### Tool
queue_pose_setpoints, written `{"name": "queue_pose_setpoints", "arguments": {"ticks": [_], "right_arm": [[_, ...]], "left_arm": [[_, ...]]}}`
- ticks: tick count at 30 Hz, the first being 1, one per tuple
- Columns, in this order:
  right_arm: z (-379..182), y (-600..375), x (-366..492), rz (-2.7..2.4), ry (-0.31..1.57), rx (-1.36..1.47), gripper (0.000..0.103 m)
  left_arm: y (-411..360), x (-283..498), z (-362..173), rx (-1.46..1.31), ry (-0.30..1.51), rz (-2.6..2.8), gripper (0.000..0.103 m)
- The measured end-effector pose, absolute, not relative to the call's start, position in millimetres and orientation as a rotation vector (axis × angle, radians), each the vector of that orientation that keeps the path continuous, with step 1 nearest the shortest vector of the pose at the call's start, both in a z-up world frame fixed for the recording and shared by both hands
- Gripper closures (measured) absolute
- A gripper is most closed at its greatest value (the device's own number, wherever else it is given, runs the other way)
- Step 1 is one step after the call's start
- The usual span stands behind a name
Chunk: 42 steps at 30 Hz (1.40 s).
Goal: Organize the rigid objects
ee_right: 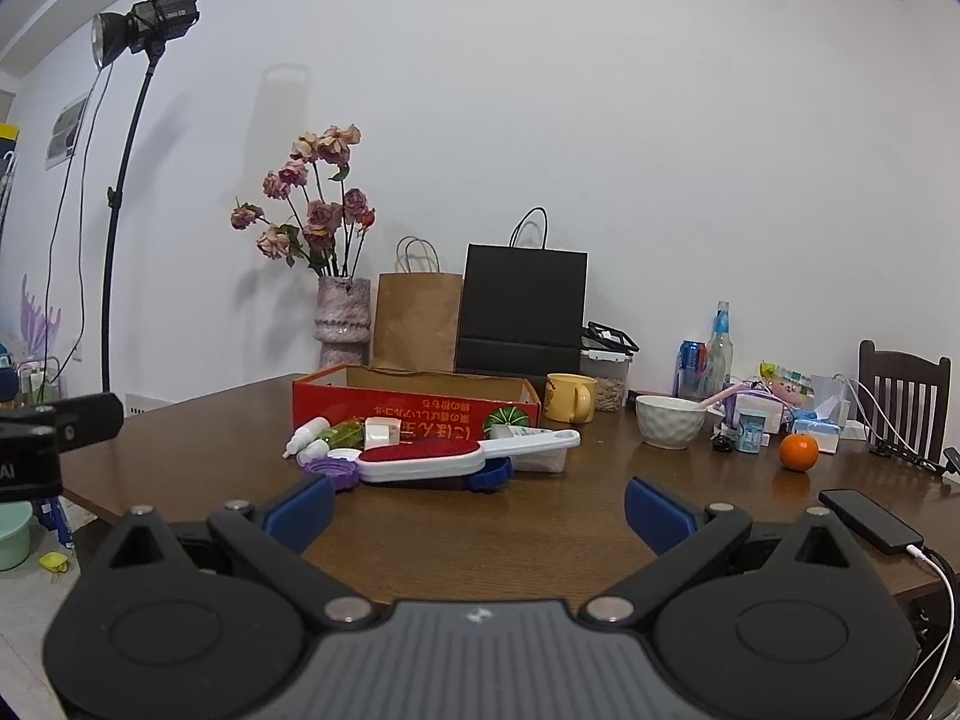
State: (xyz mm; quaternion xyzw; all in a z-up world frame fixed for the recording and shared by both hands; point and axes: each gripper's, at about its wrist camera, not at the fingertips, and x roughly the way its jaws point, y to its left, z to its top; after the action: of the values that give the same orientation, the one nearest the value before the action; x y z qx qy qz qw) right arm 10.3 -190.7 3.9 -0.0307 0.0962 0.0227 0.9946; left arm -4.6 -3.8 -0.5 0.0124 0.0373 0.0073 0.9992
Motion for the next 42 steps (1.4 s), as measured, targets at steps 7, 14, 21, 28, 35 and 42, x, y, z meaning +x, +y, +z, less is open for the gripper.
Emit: {"name": "queue_pose_setpoints", "arguments": {"ticks": [7,14,21,28,35,42], "right_arm": [[2.5,-188.9,12.3,0.053,0.197,-0.063,0.0],[-3.7,-188.0,40.8,0.027,0.197,-0.096,0.0],[0.9,-205.4,83.6,0.047,0.214,-0.02,0.0],[-2.3,-221.5,137.6,0.175,0.286,0.024,0.0],[-6.0,-244.9,187.5,0.198,0.384,0.088,0.0],[-11.5,-255.5,235.0,0.18,0.448,0.035,0.022]], "left_arm": [[-3.7,-1.5,-0.8,0.029,0.077,0.015,0.0],[-1.7,38.5,13.9,0.028,0.1,0.002,0.0],[-8.5,75.8,19.0,0.035,0.124,-0.01,0.0],[-23.6,117.8,8.7,0.068,0.175,-0.023,0.0],[-36.1,175.8,-5.1,0.085,0.285,-0.087,0.0],[-38.7,235.0,-21.1,0.045,0.417,-0.098,0.016]]}}
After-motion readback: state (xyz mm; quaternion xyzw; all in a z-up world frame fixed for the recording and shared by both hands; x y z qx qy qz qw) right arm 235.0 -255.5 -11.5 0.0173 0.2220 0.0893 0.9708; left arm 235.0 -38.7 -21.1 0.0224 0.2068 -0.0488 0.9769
